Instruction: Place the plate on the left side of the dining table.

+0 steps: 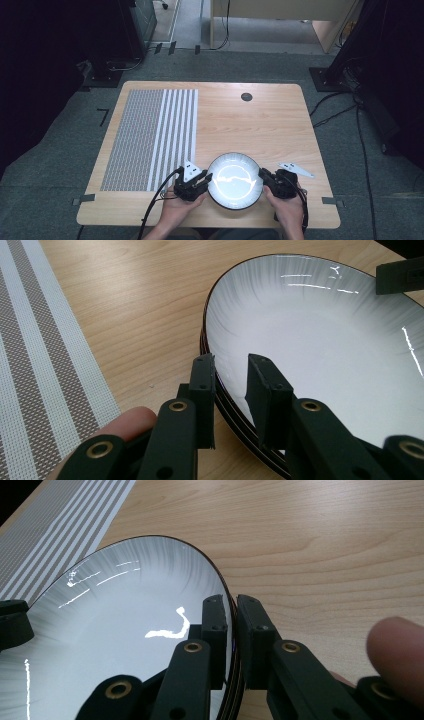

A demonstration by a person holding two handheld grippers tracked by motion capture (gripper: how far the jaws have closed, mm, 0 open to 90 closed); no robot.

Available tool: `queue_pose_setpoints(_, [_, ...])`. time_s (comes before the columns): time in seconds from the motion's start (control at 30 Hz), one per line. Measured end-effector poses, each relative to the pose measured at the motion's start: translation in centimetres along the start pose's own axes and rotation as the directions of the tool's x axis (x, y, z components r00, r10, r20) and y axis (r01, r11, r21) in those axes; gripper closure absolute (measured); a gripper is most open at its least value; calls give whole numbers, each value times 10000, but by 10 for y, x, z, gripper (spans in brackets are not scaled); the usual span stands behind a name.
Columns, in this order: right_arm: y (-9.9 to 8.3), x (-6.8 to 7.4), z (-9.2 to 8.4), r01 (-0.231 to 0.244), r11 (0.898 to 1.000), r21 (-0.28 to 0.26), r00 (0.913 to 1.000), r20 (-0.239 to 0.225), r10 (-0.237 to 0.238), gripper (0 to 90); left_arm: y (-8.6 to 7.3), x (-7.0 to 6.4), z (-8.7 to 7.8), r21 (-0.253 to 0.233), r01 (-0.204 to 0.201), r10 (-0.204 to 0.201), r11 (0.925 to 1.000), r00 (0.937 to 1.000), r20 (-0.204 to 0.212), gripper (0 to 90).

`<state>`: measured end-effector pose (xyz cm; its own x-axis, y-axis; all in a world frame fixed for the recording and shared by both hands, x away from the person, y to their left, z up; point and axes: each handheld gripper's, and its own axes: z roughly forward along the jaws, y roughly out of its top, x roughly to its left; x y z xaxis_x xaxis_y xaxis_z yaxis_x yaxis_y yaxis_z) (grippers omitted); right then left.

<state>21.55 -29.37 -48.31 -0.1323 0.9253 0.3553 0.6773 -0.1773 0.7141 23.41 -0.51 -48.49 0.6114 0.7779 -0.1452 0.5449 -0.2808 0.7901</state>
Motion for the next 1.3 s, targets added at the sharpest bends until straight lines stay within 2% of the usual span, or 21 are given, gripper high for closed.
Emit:
queue_pose_setpoints(0.13, [-3,-2,0,-332,9994,-130,9993,-173,330,820,-1,-2,1,-36,-131,130,9999,9998,-165,742])
queue_pose_setpoints(0.27, [-3,0,0,-347,9993,-127,9994,35,347,859,-1,-3,1,-31,-165,165,9999,9997,-179,741])
queue_pose_setpoints(0.4, [-2,0,1,-701,9975,-53,9974,170,702,882,-1,-3,1,-48,-175,174,9998,9997,-194,739])
queue_pose_setpoints(0.53, [-3,1,0,-597,9981,-123,9980,210,599,887,-2,-3,1,-28,-192,192,9998,9997,-182,724])
queue_pose_setpoints(0.73, [-2,-5,-2,-1121,9937,-49,9936,-164,1120,896,-2,-3,2,-16,-221,221,9998,9998,-19,693])
queue_pose_setpoints(0.87, [-2,-4,-4,-1154,9933,-55,9932,-148,1153,897,-1,-2,1,-95,-168,168,9998,9999,30,673])
queue_pose_setpoints(1.17, [1,-7,-11,-1139,9934,-93,9935,-31,1139,897,1,7,-4,-335,151,-156,9993,9997,-163,638])
queue_pose_setpoints(1.27, [3,-8,-14,-1064,9942,-149,9943,-4,1064,897,2,7,-6,-445,194,-203,9988,9996,-198,637])
queue_pose_setpoints(1.3, [4,-8,-16,-1036,9944,-183,9946,45,1037,897,3,7,-9,-622,205,-218,9979,9996,-203,647])
